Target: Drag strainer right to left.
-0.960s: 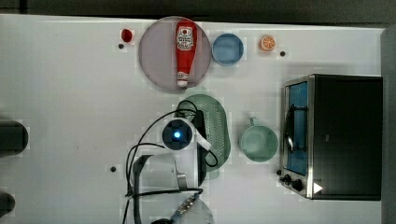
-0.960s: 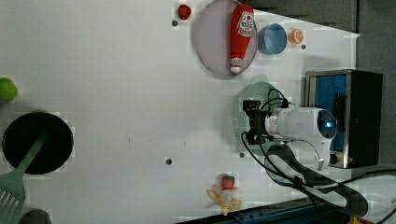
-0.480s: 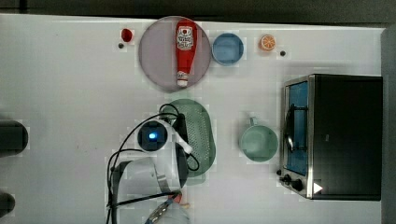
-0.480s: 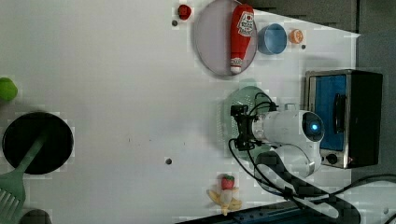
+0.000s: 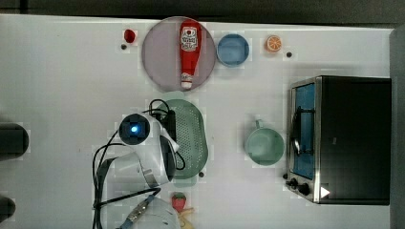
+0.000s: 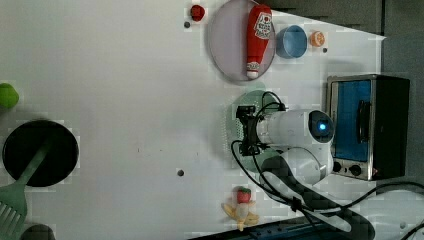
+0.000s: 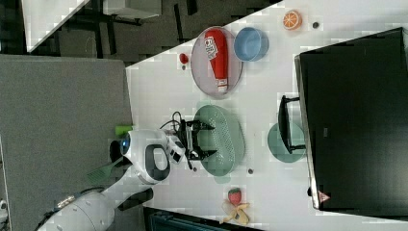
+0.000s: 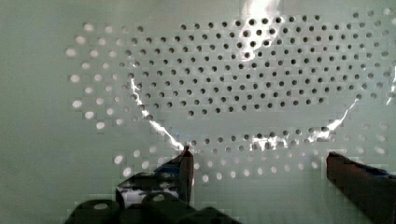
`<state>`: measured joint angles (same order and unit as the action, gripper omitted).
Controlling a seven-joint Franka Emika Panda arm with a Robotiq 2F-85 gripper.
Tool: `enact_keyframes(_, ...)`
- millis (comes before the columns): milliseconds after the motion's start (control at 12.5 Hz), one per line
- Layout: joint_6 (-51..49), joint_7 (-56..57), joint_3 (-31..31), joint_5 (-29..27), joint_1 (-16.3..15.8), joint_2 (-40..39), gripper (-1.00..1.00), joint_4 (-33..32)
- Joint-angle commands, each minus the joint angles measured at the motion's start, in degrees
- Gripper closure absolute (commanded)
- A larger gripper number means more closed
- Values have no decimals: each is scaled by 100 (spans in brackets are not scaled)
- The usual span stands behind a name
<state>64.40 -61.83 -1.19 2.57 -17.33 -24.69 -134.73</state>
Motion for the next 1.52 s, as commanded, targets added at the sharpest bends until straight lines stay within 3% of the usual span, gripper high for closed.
enact_keyframes(80,-52,-874,-263,-17,-365,-62,-100,338)
enact_keyframes(480,-284,-1291,-387,-49,-735,-435,-100,952)
enact_keyframes(1520,-604,-1308,-444,-1110,-1513,-1139,-100,2179)
